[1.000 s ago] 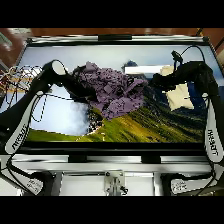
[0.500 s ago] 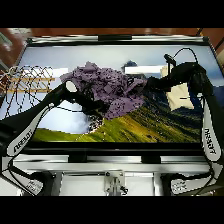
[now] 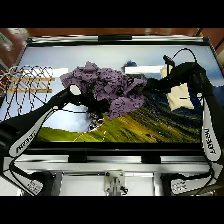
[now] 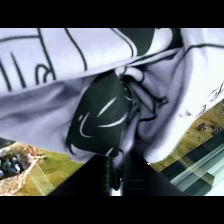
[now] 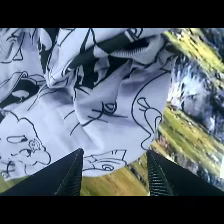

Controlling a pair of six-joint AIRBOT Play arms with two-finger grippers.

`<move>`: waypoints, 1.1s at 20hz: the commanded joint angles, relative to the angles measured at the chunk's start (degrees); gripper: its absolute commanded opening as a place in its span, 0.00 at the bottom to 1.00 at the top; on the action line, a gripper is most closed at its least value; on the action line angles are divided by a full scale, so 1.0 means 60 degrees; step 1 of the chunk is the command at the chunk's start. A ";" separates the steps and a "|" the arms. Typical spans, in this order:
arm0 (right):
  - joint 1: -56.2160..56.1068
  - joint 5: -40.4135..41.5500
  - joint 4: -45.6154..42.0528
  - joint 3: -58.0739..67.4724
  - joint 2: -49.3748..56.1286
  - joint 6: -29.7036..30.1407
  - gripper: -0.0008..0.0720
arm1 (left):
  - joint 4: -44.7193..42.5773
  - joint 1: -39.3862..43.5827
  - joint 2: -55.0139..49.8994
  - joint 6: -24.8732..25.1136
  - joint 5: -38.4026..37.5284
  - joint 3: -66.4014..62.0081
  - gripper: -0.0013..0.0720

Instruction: Fold the shirts.

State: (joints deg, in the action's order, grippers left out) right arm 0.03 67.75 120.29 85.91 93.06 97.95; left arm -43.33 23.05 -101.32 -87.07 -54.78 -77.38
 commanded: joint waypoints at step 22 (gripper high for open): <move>-0.3144 0.1902 0.1177 0.0004 0.1056 0.1479 0.95 | -0.7420 -0.1220 0.4619 -0.0291 -0.4838 0.0867 0.09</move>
State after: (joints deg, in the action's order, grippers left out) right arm -16.58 74.70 124.01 85.93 97.56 106.02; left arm -87.26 15.77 -73.87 -88.66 -83.99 -72.38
